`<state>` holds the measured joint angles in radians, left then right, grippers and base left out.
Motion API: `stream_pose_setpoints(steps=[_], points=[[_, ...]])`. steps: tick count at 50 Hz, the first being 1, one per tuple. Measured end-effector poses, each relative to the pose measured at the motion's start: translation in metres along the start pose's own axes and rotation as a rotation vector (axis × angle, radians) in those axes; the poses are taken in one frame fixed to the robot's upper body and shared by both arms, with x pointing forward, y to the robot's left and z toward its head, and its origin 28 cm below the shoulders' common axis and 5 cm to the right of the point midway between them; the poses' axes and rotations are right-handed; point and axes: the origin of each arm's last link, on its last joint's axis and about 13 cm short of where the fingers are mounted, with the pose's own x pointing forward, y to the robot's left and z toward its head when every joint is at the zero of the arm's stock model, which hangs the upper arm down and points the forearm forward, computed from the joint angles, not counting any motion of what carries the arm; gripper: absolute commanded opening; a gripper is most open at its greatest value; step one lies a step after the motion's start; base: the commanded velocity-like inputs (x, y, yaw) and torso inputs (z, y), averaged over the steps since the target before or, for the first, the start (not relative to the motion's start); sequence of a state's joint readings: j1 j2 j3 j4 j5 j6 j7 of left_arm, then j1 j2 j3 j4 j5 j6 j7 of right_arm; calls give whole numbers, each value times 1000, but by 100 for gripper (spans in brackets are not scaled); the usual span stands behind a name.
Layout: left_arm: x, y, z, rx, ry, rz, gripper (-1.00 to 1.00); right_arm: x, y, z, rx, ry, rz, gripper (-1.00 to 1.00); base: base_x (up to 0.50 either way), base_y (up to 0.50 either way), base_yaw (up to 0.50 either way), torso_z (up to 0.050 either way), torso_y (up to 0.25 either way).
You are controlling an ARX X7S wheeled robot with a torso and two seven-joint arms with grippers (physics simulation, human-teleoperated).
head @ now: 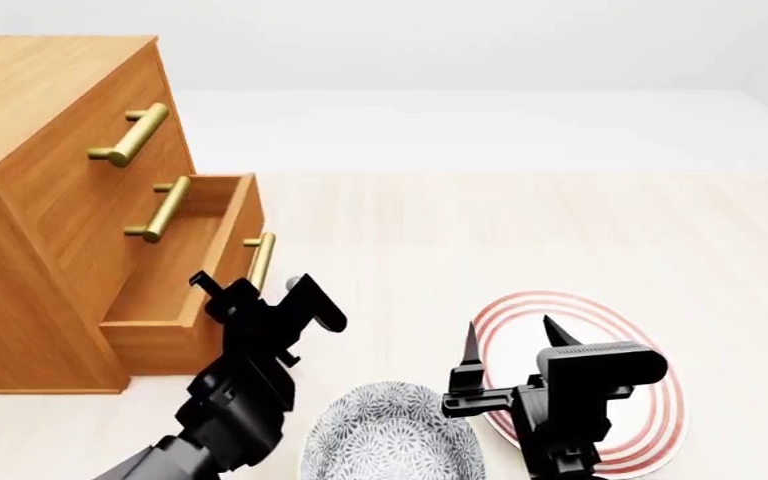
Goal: Open the bottom drawer of the cabinet.
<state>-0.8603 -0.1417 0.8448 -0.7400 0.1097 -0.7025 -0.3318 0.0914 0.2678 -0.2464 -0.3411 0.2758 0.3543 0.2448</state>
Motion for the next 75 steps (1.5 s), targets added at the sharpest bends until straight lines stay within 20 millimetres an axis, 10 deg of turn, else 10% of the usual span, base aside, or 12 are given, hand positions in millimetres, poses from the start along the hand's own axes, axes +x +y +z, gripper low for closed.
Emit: stream_pose_setpoints(steps=[26,27,51,75], points=[[-4,0,5,34,-29,-19,-100,-1,0,-1,4,1,2,100,-13,0,3,2,5],[-4,0,5,34,-31,-20,100,-1,0,-1,4,1,2,100,-15,0,4,10,12],[-20,-13,23,-54,-94,-41,100,1,0,-1,1,6,5,100,0,0,0,0,0],[-58,53,56,-313,-273,23,100,3,1,-2,3,8,7,100,0,0,0,0,0]])
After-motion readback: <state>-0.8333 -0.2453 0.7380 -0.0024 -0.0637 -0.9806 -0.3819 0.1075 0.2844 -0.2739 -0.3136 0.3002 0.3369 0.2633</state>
